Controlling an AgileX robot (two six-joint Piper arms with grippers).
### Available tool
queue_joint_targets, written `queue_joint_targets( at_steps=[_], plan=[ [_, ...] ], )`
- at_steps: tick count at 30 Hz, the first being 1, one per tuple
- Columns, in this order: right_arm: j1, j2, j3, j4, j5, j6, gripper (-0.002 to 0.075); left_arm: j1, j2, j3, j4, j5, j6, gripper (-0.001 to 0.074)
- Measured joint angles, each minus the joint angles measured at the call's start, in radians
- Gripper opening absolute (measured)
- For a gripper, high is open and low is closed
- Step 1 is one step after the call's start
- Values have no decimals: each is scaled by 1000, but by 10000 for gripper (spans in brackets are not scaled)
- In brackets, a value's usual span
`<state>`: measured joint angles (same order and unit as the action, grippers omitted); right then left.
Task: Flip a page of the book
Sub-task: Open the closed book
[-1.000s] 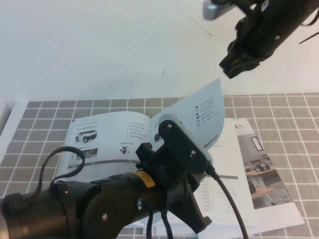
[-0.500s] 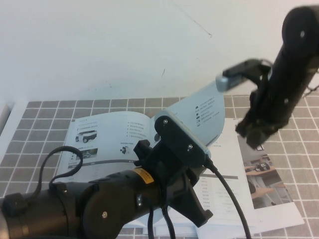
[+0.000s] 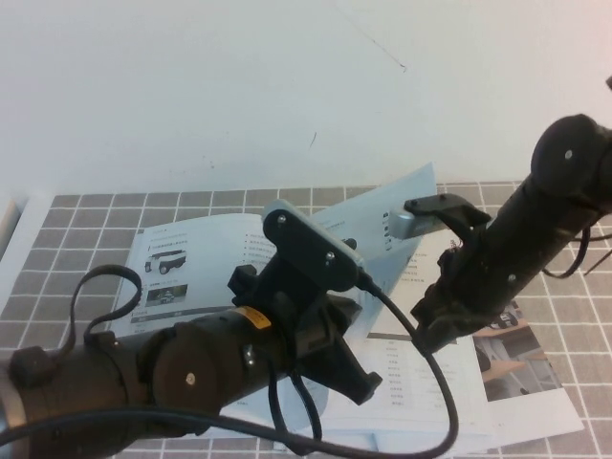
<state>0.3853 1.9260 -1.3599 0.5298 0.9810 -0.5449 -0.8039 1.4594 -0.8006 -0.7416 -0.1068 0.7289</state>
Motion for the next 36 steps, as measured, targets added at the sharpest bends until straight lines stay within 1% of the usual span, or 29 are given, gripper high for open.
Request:
queue_joint_targets(
  at_steps=[6,11,20,24,28,32,36],
  plan=[
    [0,49,88,27,-104,-34,-1,21,7,0,-30,4,0,-4],
    [0,103,95,38,-116,-54,-1,22,6,0,-40,4,0,-4],
    [0,107,95,69,-128,-77,-1,32,9,0,-60,8,16,-4],
    [0,107,95,72,-128,-81,-1,76,9,0,-117,17,30,-4],
    [0,107,95,73,-130,-84,-1,162,9,0,-162,84,41,-4],
    [0,107,95,85,-139,-103,-1,227,9,0,-172,159,41,-4],
    [0,107,95,104,-154,-117,-1,273,9,0,-172,197,12,-4]
  ],
)
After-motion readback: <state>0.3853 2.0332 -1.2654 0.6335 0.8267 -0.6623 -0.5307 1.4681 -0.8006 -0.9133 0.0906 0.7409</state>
